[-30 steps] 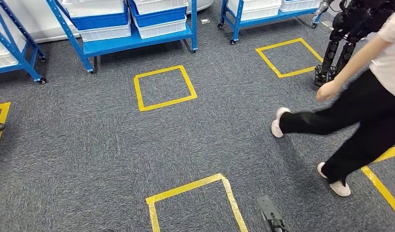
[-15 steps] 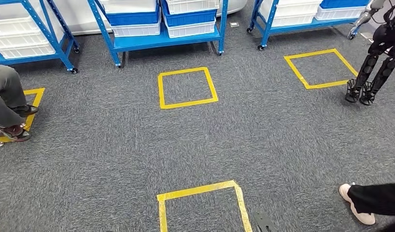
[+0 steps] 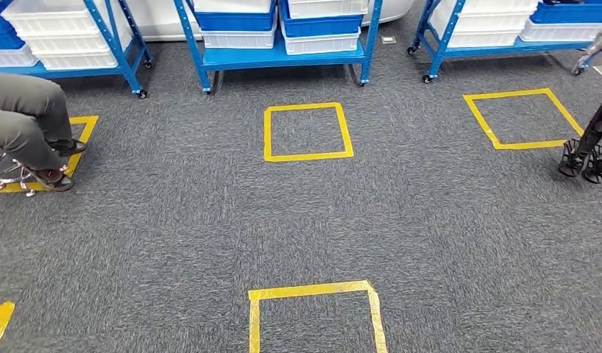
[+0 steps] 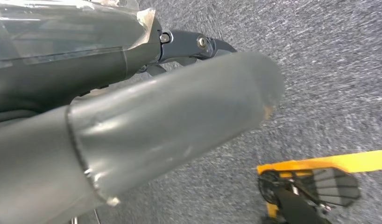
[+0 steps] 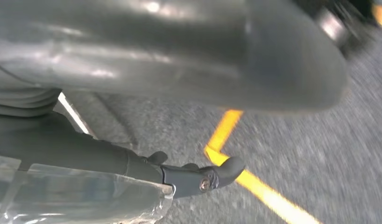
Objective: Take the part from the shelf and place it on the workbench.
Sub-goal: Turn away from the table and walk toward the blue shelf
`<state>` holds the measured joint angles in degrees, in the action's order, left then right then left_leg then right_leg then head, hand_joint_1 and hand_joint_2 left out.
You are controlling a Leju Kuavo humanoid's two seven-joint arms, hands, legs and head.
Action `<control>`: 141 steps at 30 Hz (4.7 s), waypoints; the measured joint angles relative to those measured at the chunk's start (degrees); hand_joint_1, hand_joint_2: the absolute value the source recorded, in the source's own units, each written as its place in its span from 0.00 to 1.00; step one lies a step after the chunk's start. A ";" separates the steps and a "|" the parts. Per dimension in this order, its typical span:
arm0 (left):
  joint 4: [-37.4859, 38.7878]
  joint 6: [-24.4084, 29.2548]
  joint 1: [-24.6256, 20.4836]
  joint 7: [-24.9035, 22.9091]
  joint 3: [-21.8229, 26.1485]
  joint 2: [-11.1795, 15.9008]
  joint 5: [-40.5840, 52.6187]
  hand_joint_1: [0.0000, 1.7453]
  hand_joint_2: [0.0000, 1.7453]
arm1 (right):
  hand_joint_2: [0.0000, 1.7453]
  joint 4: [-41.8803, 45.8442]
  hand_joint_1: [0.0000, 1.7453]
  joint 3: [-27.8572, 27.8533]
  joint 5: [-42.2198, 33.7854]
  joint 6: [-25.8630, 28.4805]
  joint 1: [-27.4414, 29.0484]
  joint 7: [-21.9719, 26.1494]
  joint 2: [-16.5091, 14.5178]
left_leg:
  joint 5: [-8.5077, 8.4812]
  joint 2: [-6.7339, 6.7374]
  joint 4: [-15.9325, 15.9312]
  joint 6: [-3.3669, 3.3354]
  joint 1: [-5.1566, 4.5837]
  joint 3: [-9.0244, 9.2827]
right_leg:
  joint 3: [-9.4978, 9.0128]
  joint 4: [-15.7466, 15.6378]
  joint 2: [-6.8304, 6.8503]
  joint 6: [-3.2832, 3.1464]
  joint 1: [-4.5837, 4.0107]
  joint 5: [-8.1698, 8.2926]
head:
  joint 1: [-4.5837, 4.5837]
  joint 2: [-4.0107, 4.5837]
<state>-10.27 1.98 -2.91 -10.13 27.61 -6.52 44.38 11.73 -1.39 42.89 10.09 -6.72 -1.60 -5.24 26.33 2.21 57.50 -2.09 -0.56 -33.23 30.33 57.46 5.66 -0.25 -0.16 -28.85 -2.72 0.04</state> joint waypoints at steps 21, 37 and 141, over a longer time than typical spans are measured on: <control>0.02 -1.95 0.39 7.09 -2.87 0.35 3.00 0.00 0.00 | 0.00 -0.62 0.00 10.19 11.12 -2.16 2.95 -3.93 -1.21 | 7.26 -2.74 14.63 2.83 1.35 -6.63 | -0.77 0.34 -5.37 -1.20 1.29 -0.58 | 0.19 0.00; 0.02 -2.02 0.85 6.85 -2.82 0.60 3.12 0.00 0.00 | 0.25 -0.72 0.00 11.84 13.91 -4.73 3.03 -5.56 -1.56 | -0.23 -2.85 -1.46 -1.37 0.63 1.76 | 5.47 15.52 -5.41 0.90 0.53 -7.65 | 0.62 0.00; 0.05 -3.73 -0.38 10.07 2.45 0.65 9.64 0.00 0.00 | 1.00 -0.61 0.00 5.69 16.36 -7.18 0.38 -4.57 0.84 | 5.53 -3.33 1.77 0.02 0.25 5.52 | 4.69 2.03 -5.44 2.49 0.81 2.30 | 1.81 0.01</control>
<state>-10.22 -1.75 -3.28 -0.06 30.06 -5.87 54.01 11.12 4.30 59.25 2.90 -6.34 -6.16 -4.40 31.85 -1.13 59.27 -2.07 -0.31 -27.71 35.02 59.49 0.22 2.24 0.65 -26.54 -0.91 0.06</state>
